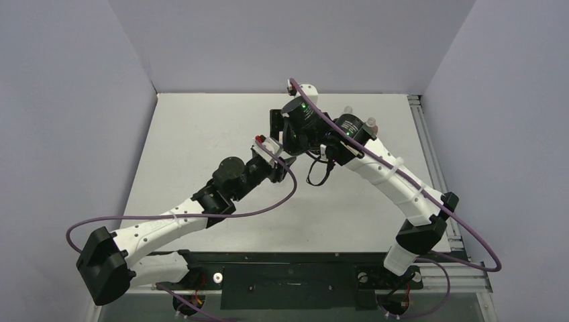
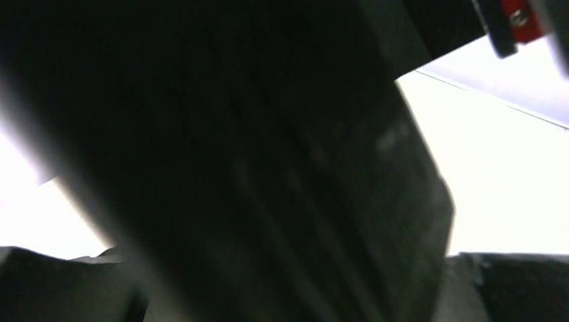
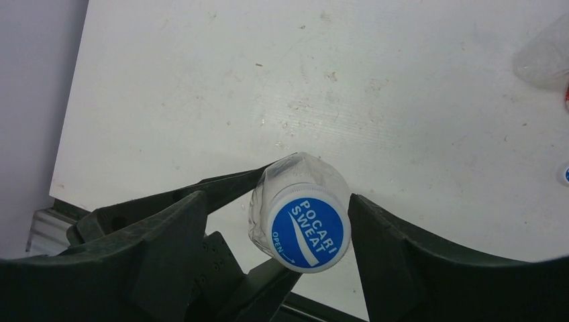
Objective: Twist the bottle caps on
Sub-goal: Screw the bottle cap onto the plastic bottle.
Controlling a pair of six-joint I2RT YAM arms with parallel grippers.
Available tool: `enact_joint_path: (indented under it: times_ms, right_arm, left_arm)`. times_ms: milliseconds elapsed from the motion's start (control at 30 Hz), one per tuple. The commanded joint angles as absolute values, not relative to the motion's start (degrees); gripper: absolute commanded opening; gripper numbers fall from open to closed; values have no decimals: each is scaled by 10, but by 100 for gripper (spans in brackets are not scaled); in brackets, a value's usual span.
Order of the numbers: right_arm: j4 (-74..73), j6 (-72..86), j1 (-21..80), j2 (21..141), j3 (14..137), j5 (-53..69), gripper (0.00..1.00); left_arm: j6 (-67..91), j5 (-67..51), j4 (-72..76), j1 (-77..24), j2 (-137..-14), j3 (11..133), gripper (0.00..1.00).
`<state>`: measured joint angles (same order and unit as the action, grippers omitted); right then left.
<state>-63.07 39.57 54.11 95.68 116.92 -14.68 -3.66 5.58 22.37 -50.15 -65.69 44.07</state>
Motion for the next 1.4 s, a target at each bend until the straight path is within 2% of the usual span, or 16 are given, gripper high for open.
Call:
enact_joint_path:
  times_ms: [0, 467, 733, 967, 1133, 1367]
  right_arm:
    - [-603, 397, 547, 920, 1160, -142, 73]
    - [-460, 314, 550, 746, 981, -98, 78]
    - [-443, 197, 551, 668, 958, -28, 76]
    - [-427, 123, 503, 638, 945, 180, 61]
    - [-412, 99, 438, 646, 941, 346, 59]
    - [-371, 91, 409, 665, 932, 472, 55]
  left_arm:
    - [-13, 24, 285, -488, -640, 459, 11]
    - [25, -123, 249, -453, -629, 455, 11]
    - [42, -231, 216, -446, -614, 455, 11]
    - [90, -375, 196, -425, -591, 450, 11]
    - [124, -439, 191, -413, -569, 444, 11]
    - [170, -509, 207, -402, -546, 435, 11]
